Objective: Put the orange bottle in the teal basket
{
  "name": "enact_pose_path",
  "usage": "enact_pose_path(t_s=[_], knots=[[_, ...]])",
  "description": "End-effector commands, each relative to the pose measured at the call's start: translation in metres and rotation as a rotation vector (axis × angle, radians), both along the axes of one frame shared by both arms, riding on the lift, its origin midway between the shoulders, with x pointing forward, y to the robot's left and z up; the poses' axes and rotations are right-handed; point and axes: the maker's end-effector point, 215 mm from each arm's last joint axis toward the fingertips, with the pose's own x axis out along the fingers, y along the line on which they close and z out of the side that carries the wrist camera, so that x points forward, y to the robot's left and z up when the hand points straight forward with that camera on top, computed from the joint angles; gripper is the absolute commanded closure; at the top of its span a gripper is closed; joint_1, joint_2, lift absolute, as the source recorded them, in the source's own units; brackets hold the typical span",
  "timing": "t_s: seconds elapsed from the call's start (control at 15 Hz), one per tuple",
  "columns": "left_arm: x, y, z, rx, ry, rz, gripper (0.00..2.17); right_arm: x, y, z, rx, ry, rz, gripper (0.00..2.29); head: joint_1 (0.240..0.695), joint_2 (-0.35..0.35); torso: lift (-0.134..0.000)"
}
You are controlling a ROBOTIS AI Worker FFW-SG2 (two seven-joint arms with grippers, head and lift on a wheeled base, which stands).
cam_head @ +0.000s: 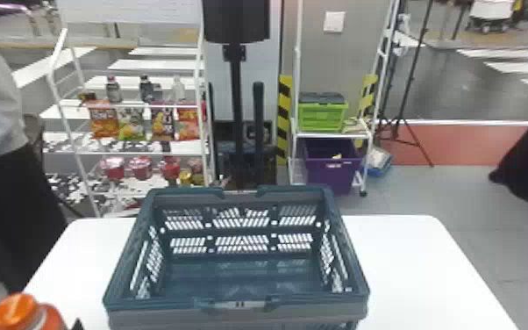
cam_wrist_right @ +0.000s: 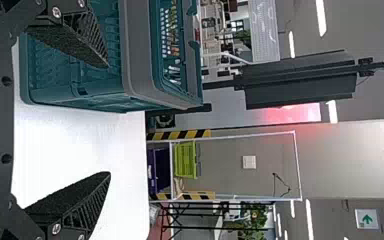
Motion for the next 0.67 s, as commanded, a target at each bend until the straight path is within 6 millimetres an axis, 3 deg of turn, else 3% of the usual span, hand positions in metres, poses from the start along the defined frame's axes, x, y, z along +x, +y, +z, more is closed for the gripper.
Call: enact_pose_path(t_s=[0.0,0.33,0.6], knots=[[0.027,0.017,0.011,0.002,0.048,0.006,0.56,0.001,0.000,-0.003,-0.002,0.005,0.000,0.13,0.499,0.000,0.000],[0.093,0.011,0.023,0.017,0.184,-0.082,0.56,-0.001,-0.003,-0.012,-0.008,0.020,-0.004,0.13,0.499,0.000,0.000],[0.137,-0.032,0.044,0.066,0.175,-0.226,0.56,-0.003,-0.004,-0.016,-0.021,0.029,-0.020,0.13,0.499,0.000,0.000]])
